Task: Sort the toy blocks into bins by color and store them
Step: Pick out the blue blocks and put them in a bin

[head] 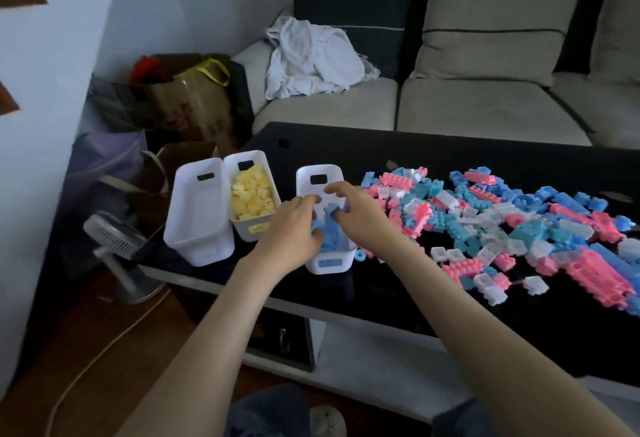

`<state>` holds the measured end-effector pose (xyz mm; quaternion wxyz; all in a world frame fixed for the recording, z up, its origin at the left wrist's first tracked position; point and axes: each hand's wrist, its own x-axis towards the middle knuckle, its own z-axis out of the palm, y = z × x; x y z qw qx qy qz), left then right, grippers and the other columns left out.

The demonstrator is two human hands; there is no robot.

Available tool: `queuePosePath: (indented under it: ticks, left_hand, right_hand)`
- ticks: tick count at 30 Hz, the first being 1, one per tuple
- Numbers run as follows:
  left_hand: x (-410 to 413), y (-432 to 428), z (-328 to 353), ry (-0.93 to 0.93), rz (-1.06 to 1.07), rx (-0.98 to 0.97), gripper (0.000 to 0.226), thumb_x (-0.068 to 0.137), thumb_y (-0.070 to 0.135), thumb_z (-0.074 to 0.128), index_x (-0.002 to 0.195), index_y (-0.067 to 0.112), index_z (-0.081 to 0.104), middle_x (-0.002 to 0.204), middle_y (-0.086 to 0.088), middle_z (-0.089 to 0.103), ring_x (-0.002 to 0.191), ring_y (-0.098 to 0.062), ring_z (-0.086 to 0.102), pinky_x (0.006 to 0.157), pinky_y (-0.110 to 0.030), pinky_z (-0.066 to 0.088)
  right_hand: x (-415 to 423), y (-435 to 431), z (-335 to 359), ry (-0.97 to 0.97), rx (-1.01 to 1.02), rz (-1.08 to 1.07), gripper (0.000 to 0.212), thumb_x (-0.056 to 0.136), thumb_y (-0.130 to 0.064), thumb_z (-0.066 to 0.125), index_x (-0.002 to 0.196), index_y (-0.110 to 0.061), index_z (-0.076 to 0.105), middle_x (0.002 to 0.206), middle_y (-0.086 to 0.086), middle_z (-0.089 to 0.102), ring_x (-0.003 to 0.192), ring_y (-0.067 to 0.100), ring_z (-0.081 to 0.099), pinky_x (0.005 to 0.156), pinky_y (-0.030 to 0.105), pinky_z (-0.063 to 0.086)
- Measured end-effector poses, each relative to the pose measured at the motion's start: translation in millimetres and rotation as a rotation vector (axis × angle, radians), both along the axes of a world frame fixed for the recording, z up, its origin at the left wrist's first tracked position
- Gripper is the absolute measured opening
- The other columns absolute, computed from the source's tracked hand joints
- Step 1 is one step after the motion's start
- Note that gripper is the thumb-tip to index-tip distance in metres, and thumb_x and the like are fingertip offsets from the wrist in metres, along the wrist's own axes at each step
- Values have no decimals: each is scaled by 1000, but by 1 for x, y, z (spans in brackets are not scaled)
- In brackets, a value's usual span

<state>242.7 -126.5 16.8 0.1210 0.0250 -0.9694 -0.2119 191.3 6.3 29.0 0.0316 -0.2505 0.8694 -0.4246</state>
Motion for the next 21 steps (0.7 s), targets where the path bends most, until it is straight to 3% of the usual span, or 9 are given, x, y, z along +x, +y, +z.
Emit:
queuePosePath:
  ticks: [3,7,11,12,15,17,20,21]
  left_hand:
    - [-2,2,-3,-19,56,152,65,87,4,52,144,18,24,130,-2,40,118,-16,41,87,-22,38]
    - [-5,0,-4,-11,89,218,70,90,1,51,147,20,15,139,-4,35,126,-16,39,90,-24,43]
    - [-4,6,-4,-64,-33,251,84,91,5,51,149,30,-4,150,-2,24,133,-15,33,91,-19,35]
    - [-5,9,-3,-62,-35,248,84,91,6,51,149,31,-6,151,-1,21,132,-14,33,90,-17,33]
    - [-11,24,2,-1,18,197,78,93,6,49,150,24,0,152,-3,21,125,-15,41,83,-18,34]
    - [-15,37,6,57,31,193,71,91,1,49,149,16,11,150,-6,25,123,-18,42,84,-18,33]
    - [-24,66,11,159,-23,152,60,88,-4,47,143,10,30,144,-9,36,127,-21,38,96,-18,29]
    - [-27,78,10,188,-31,54,58,87,-2,48,141,10,34,145,-7,36,134,-23,32,105,-26,25]
  right_hand:
    - [-1,-4,-5,49,16,18,52,88,7,43,136,-14,41,136,10,41,107,15,47,79,19,36]
    - [-3,-6,-8,63,75,75,70,82,15,42,144,-14,27,148,7,25,130,23,34,95,29,42]
    - [-6,2,-8,72,92,172,78,84,14,42,149,-20,16,154,-1,15,118,17,42,66,6,40]
    - [-6,5,-7,78,91,181,77,86,11,43,149,-22,15,154,-3,15,118,16,42,67,3,38]
    - [-9,22,-7,85,96,141,66,91,3,43,147,-24,20,154,-3,19,133,16,31,91,10,28]
    - [-10,36,-6,128,129,105,55,91,3,41,141,-17,35,149,2,30,134,16,32,96,13,23]
    - [-9,69,-4,193,179,40,43,90,4,41,129,-12,51,138,4,43,128,15,39,96,8,22]
    - [-8,83,-4,191,185,17,42,89,4,41,127,-12,53,135,3,45,126,14,41,97,10,23]
